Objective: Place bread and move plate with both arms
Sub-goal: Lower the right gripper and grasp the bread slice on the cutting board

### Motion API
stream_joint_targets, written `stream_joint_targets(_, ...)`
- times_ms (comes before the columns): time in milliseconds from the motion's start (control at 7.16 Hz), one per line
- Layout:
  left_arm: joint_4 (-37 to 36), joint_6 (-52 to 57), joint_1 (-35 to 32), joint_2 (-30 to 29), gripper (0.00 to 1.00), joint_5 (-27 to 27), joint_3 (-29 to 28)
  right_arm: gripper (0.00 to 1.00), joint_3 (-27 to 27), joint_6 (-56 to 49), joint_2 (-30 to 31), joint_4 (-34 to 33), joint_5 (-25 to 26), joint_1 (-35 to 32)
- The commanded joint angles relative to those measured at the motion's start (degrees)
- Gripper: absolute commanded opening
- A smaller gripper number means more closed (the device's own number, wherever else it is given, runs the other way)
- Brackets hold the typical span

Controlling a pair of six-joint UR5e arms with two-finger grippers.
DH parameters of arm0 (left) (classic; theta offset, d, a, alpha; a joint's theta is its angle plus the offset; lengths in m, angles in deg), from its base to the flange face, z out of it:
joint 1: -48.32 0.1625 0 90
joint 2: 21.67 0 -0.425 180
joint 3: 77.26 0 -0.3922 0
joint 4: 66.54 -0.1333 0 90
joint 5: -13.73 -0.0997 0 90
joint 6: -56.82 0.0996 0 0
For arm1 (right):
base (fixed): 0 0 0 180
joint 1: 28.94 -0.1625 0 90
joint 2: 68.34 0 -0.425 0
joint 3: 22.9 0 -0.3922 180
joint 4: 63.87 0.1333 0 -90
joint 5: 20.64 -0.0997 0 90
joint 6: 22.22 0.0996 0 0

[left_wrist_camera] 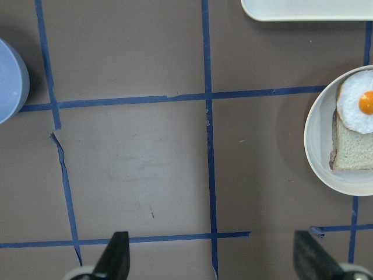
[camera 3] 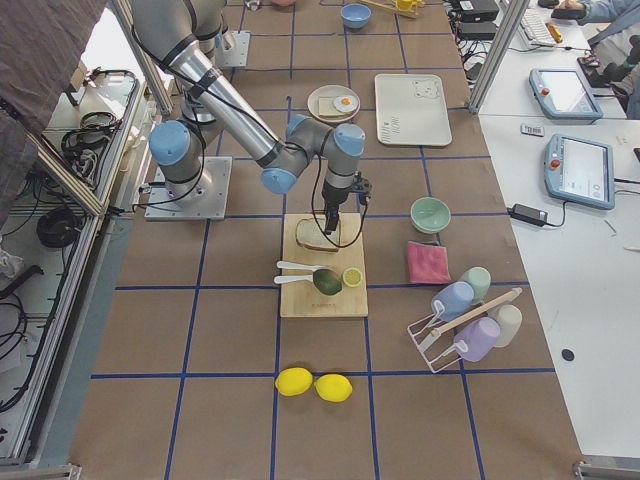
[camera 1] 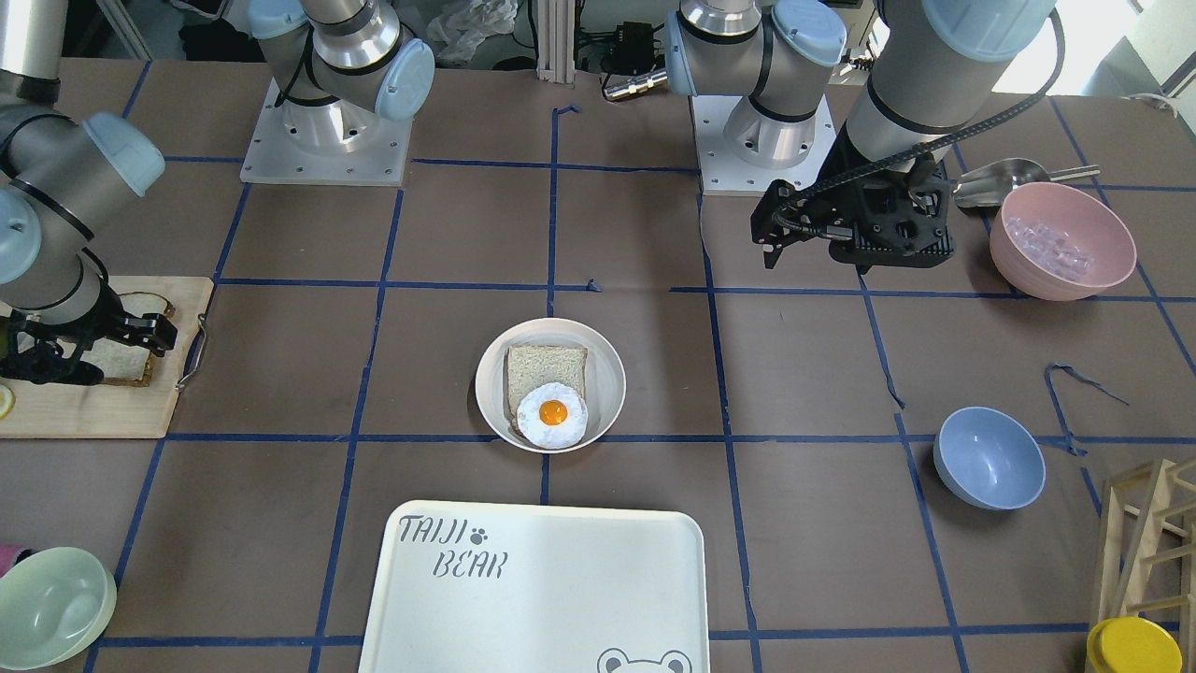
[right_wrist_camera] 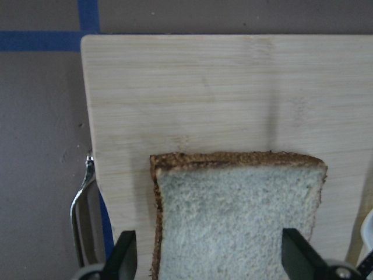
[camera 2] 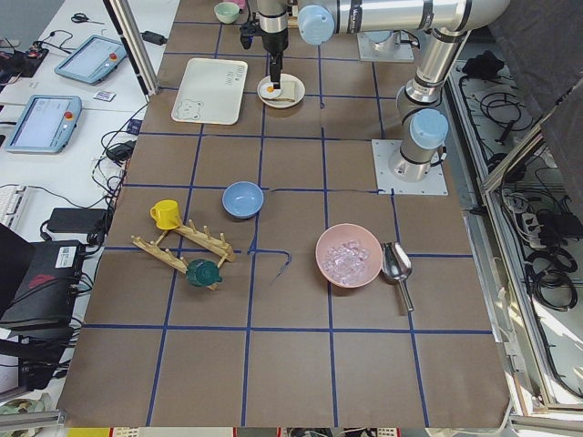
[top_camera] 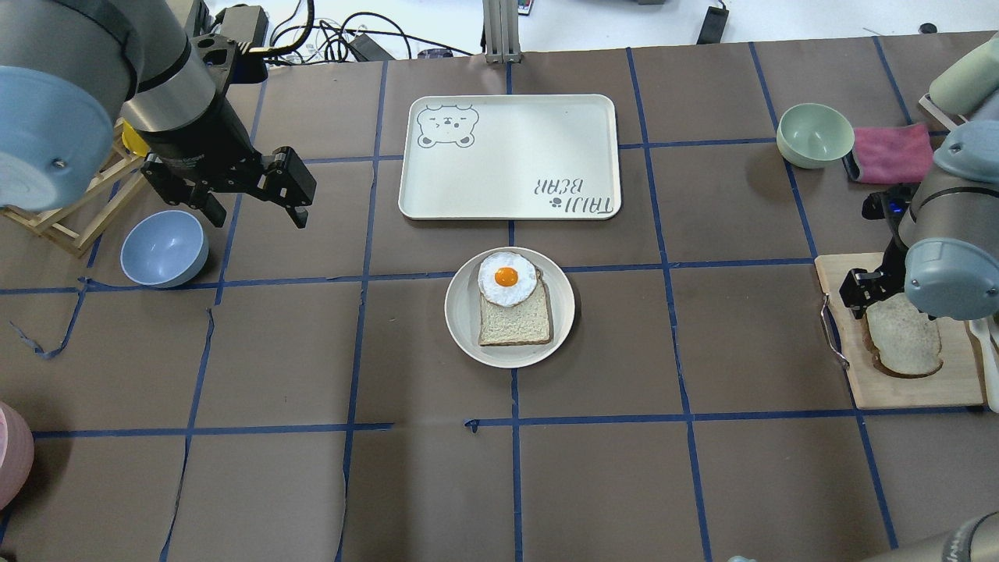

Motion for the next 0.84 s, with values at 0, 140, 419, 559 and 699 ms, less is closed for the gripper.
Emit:
stream_joint_targets(0,-0.1,-0.06,0.0,0.21,1.0,-0.2,0.0,0.84,-0.22,0.53,-0.63,0.07,0.13,0.0)
stream_joint_targets(140,-0.18,-0.06,0.0,0.3,1.0,-0.2,0.0,0.78,-0.48,1.14,-0.55,0.07,0.13,0.0)
stream_joint_targets(419,-0.27,0.12,0.09,0.13,1.0,-0.2,-0.09,0.51,-0.57,2.11,-0.55,0.42,2.84,0.0)
stream_joint_targets(559,-0.27,0.21,0.17,0.39,1.0,-0.2,-0.17,0.44,-0.57,2.29,-0.55,0.42,2.86,0.0)
stream_joint_targets(699,-0.18,0.21,0.09,0.39,1.0,-0.2,-0.18,0.37,-0.57,2.12,-0.55,0.42,2.77,0.0)
